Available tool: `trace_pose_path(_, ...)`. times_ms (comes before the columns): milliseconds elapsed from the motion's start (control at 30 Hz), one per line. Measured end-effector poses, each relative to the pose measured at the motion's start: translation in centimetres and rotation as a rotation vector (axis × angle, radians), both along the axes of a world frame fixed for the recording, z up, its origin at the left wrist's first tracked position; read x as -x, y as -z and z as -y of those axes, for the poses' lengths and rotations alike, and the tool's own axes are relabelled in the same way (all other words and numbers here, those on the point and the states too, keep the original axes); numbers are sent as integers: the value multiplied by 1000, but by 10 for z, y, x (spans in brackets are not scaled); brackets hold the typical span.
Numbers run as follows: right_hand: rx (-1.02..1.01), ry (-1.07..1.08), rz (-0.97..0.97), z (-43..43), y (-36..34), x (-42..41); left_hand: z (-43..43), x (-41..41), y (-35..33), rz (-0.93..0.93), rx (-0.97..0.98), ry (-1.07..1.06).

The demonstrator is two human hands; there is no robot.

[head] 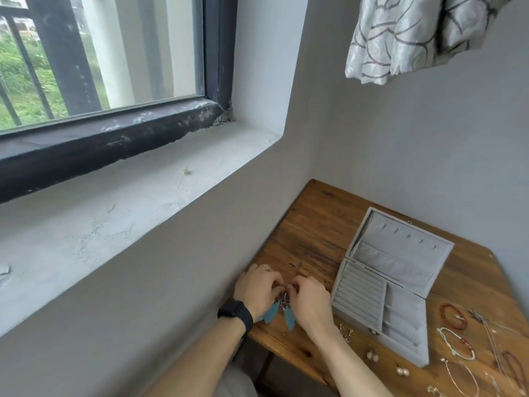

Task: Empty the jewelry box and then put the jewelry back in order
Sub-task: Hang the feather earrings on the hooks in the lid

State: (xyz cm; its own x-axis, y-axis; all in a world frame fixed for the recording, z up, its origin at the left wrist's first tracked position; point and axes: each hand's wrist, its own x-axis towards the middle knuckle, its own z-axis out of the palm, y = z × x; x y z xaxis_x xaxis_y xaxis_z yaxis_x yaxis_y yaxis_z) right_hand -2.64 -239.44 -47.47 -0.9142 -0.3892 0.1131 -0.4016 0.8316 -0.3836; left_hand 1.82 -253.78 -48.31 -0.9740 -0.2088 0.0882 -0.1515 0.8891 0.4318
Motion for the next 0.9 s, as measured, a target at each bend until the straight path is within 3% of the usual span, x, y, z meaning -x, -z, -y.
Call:
trace_pose_path(133, 139, 11, 16, -5, 6, -2, 7, 0, 1, -40, -182, -38)
trace_pose_path(300, 607, -13, 249, -18, -6, -13, 3, -7, -13, -76, -553, -83)
trace_pose_path(433, 781, 70, 297, -33, -25, -24, -7, -14, -35, -149, -691, -8)
trace_pose_path(567, 870, 42, 253, -57, -54, -35, -26, -21, -70, -168, -751, 126)
trace_pose_path(900, 990, 34, 32, -130, -113, -54, -96, -28, -151, -195, -683, 372)
